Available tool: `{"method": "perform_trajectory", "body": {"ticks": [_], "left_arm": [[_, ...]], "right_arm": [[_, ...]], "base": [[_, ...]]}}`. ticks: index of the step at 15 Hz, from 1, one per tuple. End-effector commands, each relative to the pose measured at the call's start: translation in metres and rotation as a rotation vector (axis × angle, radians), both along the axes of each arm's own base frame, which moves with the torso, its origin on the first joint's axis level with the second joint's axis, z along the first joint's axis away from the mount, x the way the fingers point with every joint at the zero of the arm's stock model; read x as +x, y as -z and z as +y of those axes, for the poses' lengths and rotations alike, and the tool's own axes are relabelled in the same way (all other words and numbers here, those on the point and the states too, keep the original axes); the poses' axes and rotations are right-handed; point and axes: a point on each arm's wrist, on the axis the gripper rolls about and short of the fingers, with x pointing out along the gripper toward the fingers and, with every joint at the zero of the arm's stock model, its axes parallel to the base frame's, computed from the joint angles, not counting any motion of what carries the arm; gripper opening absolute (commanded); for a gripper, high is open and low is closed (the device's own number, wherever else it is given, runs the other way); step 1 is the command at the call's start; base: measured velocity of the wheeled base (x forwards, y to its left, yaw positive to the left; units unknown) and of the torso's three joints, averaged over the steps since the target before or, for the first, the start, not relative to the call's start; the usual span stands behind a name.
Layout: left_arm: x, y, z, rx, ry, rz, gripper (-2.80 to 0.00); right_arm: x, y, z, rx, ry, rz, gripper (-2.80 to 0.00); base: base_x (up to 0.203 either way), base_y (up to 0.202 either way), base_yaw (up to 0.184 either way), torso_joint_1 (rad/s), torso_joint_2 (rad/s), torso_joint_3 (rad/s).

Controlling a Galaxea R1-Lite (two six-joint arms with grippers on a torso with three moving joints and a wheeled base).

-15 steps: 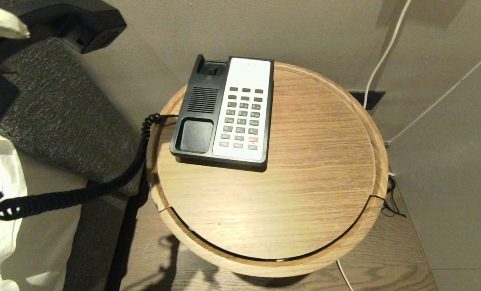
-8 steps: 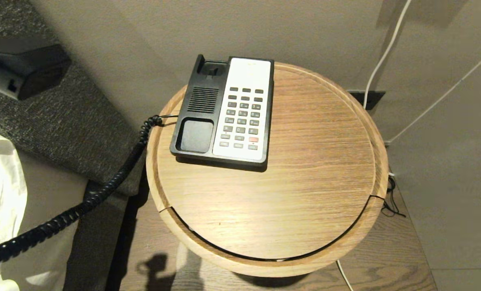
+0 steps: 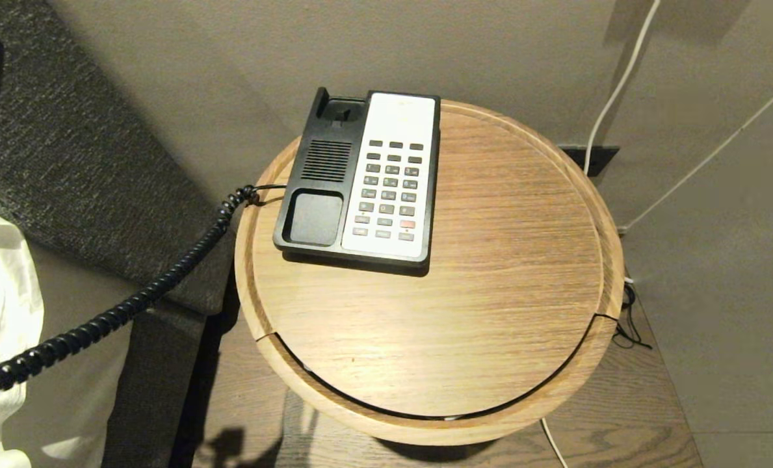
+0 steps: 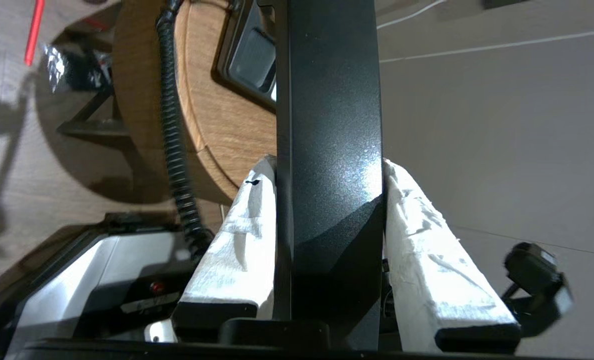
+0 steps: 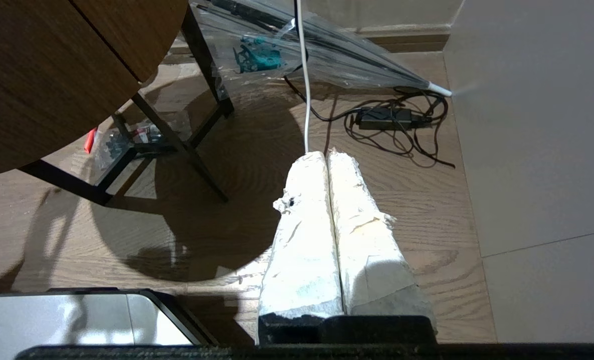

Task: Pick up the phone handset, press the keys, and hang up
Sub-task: Dial the number

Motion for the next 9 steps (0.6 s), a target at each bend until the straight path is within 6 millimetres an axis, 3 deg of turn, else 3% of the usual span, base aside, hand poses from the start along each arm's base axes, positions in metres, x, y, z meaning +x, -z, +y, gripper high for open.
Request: {"method": "perform_trajectory", "body": {"ticks": [1, 6, 9], "left_arm": [[-0.001, -0.001, 0.001, 0.000, -0.001, -0.003, -2.80], [0.003, -0.002, -0.003, 0.033, 0.001, -0.013, -2.80], [0.003, -0.003, -0.003, 0.031, 0.000, -0.016, -2.80]], "right_arm": [[0.000, 0.000, 0.000, 0.000, 0.000, 0.000, -2.80], [0.000, 0.000, 0.000, 0.003, 0.002, -0.006, -2.80], [-0.014, -0.034, 0.000, 0.045, -0.021, -0.073, -2.80]], "base": [[0.000, 0.000, 0.000, 0.000, 0.00, 0.000], [0.000, 0.000, 0.000, 0.000, 0.00, 0.000], [0.000, 0.000, 0.000, 0.000, 0.00, 0.000]]}}
